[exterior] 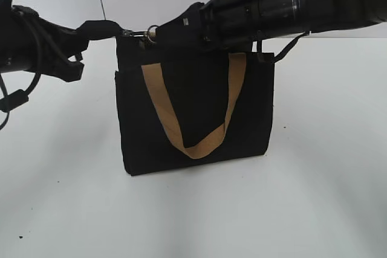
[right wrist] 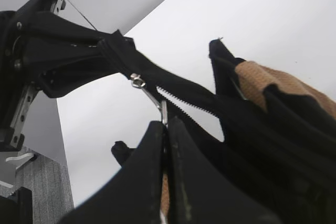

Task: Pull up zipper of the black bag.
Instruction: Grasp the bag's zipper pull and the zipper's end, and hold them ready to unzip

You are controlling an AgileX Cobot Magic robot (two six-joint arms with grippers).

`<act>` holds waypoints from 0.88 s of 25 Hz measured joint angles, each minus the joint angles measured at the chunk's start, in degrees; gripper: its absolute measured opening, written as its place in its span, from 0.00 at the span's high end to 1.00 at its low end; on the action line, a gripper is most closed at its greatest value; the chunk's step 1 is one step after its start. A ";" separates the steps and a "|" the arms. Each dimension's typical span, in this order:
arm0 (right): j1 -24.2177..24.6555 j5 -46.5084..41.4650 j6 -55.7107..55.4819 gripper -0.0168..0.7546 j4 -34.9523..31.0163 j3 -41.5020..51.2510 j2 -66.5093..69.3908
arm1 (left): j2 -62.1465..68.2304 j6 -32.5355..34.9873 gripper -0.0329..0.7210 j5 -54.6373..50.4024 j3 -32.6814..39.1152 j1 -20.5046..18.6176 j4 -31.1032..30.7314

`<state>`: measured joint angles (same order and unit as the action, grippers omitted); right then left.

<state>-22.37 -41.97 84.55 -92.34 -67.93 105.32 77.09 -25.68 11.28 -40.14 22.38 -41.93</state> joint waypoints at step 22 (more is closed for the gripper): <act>2.35 7.01 -5.66 1.00 15.29 0.00 -4.54 | 0.04 0.00 0.96 -8.67 -0.23 0.68 0.42</act>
<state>-20.01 -34.95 78.88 -77.05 -67.93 100.78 77.13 -25.68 2.61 -40.37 23.06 -41.51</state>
